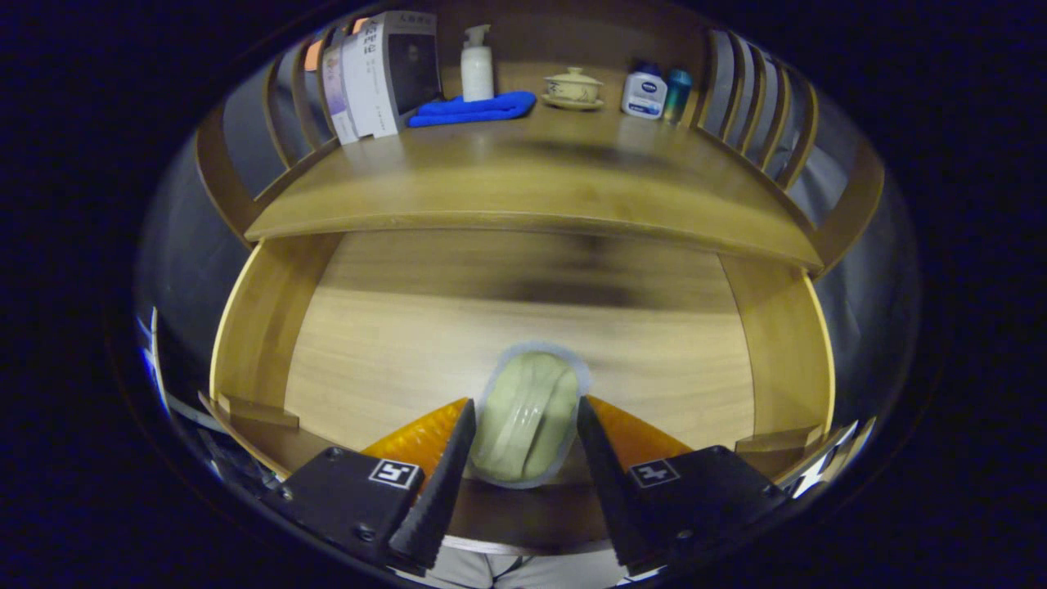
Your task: Pull open the drawer, take out the items inside it, and place them on the countertop above the cabinet.
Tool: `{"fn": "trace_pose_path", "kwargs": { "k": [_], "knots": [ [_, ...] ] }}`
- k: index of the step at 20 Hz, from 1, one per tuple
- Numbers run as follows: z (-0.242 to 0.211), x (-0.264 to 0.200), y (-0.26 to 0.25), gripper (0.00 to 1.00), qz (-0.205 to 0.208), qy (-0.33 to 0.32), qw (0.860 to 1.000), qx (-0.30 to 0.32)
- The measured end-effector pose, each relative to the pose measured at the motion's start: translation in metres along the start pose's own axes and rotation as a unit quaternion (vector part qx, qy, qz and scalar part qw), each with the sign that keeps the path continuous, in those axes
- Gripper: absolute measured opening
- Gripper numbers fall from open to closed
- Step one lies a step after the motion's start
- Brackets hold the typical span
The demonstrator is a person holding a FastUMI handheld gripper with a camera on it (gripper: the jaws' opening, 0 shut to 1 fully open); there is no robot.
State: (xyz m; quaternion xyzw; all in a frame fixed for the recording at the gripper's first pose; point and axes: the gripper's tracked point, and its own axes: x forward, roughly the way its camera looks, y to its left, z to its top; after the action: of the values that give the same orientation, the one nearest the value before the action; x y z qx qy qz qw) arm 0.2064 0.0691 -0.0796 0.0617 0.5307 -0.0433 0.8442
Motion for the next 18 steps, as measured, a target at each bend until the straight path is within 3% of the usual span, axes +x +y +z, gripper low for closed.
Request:
{"fn": "trace_pose_path", "kwargs": {
  "k": [7,10,18],
  "knots": [
    [-0.003,0.009,0.001,0.24,0.035,0.018,0.999,0.016],
    [-0.001,0.005,-0.003,0.19,0.028,0.006,1.0,-0.001],
    [0.025,-0.033,-0.011,0.19,0.037,-0.033,0.999,0.008]
  ]
}}
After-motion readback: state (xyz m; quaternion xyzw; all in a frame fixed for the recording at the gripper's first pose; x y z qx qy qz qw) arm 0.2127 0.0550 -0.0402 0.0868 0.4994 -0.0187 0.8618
